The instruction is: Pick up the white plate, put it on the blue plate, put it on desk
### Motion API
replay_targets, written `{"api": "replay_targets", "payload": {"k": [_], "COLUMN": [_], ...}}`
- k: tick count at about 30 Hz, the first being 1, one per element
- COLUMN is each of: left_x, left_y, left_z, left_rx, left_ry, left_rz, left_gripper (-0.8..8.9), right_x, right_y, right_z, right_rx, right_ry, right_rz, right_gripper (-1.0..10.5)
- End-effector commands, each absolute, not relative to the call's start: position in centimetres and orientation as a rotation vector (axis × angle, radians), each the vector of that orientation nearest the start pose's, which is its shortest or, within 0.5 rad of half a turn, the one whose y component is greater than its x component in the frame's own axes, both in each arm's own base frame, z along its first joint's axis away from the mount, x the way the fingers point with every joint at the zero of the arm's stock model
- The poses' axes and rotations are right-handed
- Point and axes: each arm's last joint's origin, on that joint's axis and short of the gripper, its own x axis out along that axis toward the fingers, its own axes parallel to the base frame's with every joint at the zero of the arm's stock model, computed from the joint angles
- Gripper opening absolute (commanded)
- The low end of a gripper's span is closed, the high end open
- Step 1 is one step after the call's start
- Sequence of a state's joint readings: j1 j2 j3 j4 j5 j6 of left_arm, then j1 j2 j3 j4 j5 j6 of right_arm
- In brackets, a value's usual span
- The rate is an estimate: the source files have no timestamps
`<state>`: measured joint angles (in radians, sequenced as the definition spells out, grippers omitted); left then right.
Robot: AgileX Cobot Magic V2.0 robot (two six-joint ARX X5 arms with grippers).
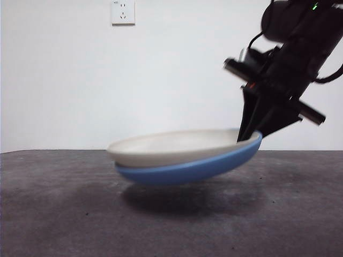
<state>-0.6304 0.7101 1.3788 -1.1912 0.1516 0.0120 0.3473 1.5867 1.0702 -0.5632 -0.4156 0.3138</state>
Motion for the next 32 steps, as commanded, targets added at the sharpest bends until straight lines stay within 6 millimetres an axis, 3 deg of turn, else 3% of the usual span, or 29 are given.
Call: {"api": "replay_targets", "payload": {"k": [1, 11, 20, 22, 24, 26, 29, 32], "left_x": [4.4, 4.4, 4.4, 4.4, 4.4, 4.4, 4.4, 4.4], "left_y": [-3.8, -3.8, -3.8, -3.8, -3.8, -3.8, -3.8, -3.7], "left_z": [43.0, 43.0, 43.0, 43.0, 43.0, 43.0, 42.9, 42.9], "left_rx": [0.157, 0.160, 0.159, 0.159, 0.160, 0.161, 0.161, 0.161], "left_ry": [0.487, 0.488, 0.488, 0.489, 0.493, 0.497, 0.498, 0.506], "left_rz": [-0.772, -0.773, -0.773, -0.773, -0.772, -0.772, -0.772, -0.772], "left_gripper": [5.66, 5.66, 5.66, 5.66, 5.66, 5.66, 5.66, 5.66], "right_x": [29.6, 30.4, 30.5, 30.5, 30.4, 30.4, 30.3, 30.1], "right_y": [12.8, 15.0, 15.0, 14.9, 15.0, 15.0, 15.0, 14.7], "right_z": [20.6, 17.1, 16.7, 16.7, 16.7, 16.7, 17.2, 19.0], "right_rx": [0.314, 0.308, 0.267, 0.262, 0.252, 0.246, 0.245, 0.249], "right_ry": [1.237, 1.322, 1.318, 1.320, 1.322, 1.321, 1.309, 1.276], "right_rz": [0.522, 0.559, 0.524, 0.521, 0.509, 0.509, 0.511, 0.516], "right_gripper": [0.1, 0.1, 0.2, 1.5, 3.6, 4.7, 4.9, 5.0]}}
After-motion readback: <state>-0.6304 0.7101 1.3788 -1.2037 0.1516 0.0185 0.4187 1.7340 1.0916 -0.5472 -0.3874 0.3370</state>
